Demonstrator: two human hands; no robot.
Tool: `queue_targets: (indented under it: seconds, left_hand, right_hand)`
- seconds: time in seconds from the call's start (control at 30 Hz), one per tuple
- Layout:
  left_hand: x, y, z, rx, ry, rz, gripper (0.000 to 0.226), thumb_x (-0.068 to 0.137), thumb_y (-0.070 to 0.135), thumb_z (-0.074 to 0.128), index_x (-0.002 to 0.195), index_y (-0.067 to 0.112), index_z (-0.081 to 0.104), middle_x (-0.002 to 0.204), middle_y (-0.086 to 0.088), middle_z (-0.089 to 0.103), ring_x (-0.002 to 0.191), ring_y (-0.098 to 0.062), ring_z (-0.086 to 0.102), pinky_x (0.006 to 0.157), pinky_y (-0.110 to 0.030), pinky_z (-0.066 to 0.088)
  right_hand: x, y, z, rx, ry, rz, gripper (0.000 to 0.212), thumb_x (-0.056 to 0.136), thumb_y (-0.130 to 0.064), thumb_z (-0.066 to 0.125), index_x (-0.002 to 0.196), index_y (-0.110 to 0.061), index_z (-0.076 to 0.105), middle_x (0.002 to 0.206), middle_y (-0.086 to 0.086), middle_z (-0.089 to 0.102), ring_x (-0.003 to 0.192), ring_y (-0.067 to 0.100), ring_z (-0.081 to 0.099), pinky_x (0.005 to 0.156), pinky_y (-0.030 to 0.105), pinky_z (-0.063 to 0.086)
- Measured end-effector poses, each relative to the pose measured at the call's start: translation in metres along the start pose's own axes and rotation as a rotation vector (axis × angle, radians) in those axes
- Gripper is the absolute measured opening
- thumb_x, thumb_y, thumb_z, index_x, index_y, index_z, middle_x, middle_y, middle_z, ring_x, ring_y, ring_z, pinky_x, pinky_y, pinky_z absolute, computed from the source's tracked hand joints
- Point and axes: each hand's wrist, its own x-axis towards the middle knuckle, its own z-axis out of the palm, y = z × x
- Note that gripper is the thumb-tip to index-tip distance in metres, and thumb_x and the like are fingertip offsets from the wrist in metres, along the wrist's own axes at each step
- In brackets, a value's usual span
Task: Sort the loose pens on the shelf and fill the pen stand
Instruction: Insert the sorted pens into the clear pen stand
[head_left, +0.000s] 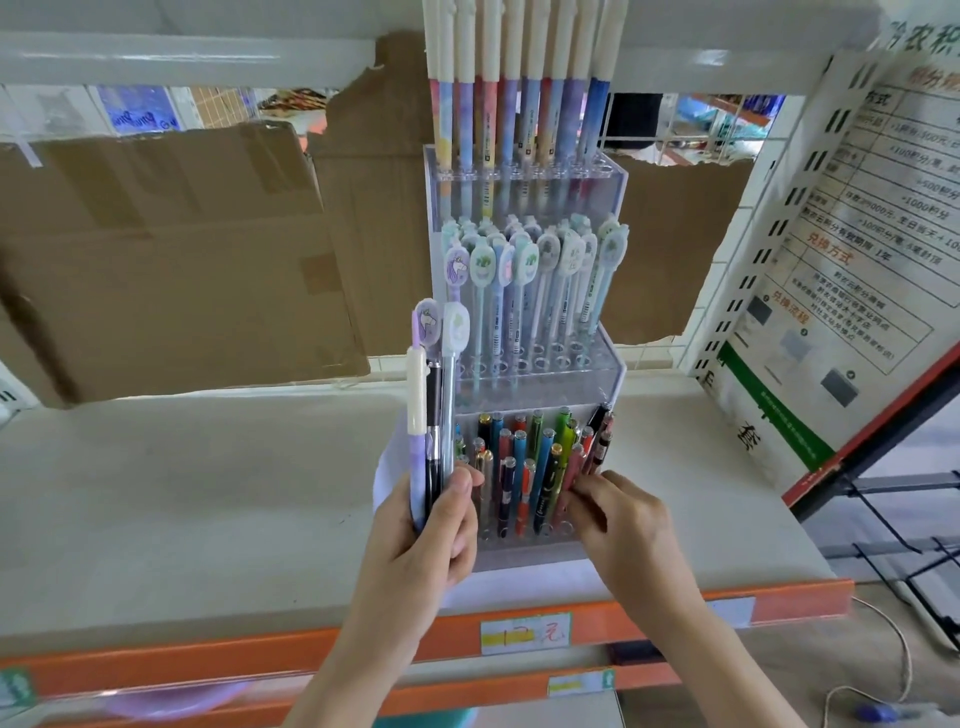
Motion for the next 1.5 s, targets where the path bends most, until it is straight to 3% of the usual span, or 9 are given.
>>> queue_targets:
  seconds: [0.13,0.33,0.5,0.67,0.8,0.9,1.03,1.23,1.5]
  left_hand:
    - [0.001,0.006,0.002,-0.04,-0.004,0.022,0.047,0.087,0.035,0.049,0.099,-0.01,0.045,0.05,0.005,0.033,0.04,-0.008,0.022,0.038,-0.014,0.023]
    - [0.007,0.007,0.005,-0.105,0.0,-0.047,0.037,0.086,0.034,0.055,0.074,0.001,0.043,0.051,-0.001,0.034,0.039,-0.008,0.024,0.037,-0.013,0.022]
    - [0.012,0.011,0.008,-0.143,0.038,-0.074,0.015,0.074,0.028,0.058,0.075,0.014,0.054,0.059,-0.005,0.037,0.046,-0.01,0.037,0.044,-0.014,0.024]
    - [0.015,0.015,0.006,-0.068,0.001,0.002,0.016,0.082,0.025,0.064,0.066,0.027,0.061,0.052,0.0,0.041,0.046,-0.013,0.028,0.04,-0.016,0.019]
    - [0.018,0.017,0.005,-0.046,-0.025,0.059,0.023,0.089,0.028,0.053,0.071,0.015,0.061,0.057,-0.01,0.056,0.037,-0.013,0.026,0.037,-0.015,0.023]
    - [0.021,0.017,0.002,-0.034,-0.011,0.077,0.031,0.088,0.026,0.047,0.078,-0.004,0.049,0.052,-0.007,0.055,0.034,-0.012,0.022,0.038,-0.017,0.021]
    - [0.021,0.019,0.001,0.031,-0.033,0.109,0.042,0.091,0.03,0.047,0.078,-0.01,0.044,0.044,-0.003,0.048,0.034,-0.01,0.021,0.04,-0.019,0.019]
    - [0.022,0.018,0.003,0.001,-0.003,0.107,0.036,0.085,0.03,0.047,0.077,-0.005,0.045,0.056,-0.009,0.052,0.034,-0.011,0.023,0.041,-0.024,0.017]
    - [0.022,0.017,0.001,-0.054,-0.007,0.131,0.038,0.085,0.027,0.047,0.085,-0.011,0.044,0.052,-0.004,0.05,0.033,-0.01,0.023,0.04,-0.025,0.015]
  right_hand:
    - [0.001,-0.006,-0.016,-0.047,0.004,0.058,0.01,0.08,-0.01,0.073,0.073,-0.01,0.067,0.059,-0.008,0.051,0.048,0.009,0.045,0.05,0.022,0.038]
    - [0.023,-0.06,-0.047,0.201,0.127,-0.051,0.011,0.082,-0.02,0.064,0.073,-0.015,0.068,0.059,-0.012,0.057,0.058,0.003,0.051,0.053,0.007,0.035]
    - [0.044,-0.094,-0.057,0.51,-0.11,0.084,0.009,0.084,-0.027,0.068,0.078,-0.034,0.069,0.075,-0.017,0.068,0.067,0.0,0.061,0.062,0.014,0.047]
    - [0.055,-0.102,-0.054,0.605,-0.191,0.133,0.008,0.081,-0.026,0.07,0.075,-0.029,0.067,0.069,-0.017,0.067,0.063,-0.003,0.059,0.062,0.012,0.045]
    - [0.062,-0.099,-0.058,0.68,-0.221,0.112,0.012,0.085,-0.022,0.065,0.077,-0.015,0.061,0.064,-0.001,0.066,0.058,0.01,0.058,0.059,0.028,0.049]
    - [0.077,-0.094,-0.075,0.79,-0.029,0.1,0.01,0.088,-0.013,0.059,0.082,-0.007,0.054,0.076,0.009,0.07,0.06,0.013,0.065,0.056,0.019,0.051]
    - [0.106,-0.076,-0.083,0.575,0.155,0.104,0.006,0.089,-0.013,0.06,0.087,-0.015,0.054,0.073,0.0,0.069,0.065,0.009,0.069,0.065,0.023,0.056]
    - [0.122,-0.063,-0.07,0.412,0.014,0.152,0.002,0.091,-0.009,0.059,0.092,-0.009,0.061,0.076,-0.001,0.07,0.067,0.008,0.068,0.071,0.021,0.056]
    - [0.125,-0.063,-0.05,-0.077,-0.001,0.032,0.026,0.087,-0.037,0.063,0.086,-0.012,0.07,0.081,-0.002,0.061,0.073,0.019,0.058,0.07,0.03,0.046]
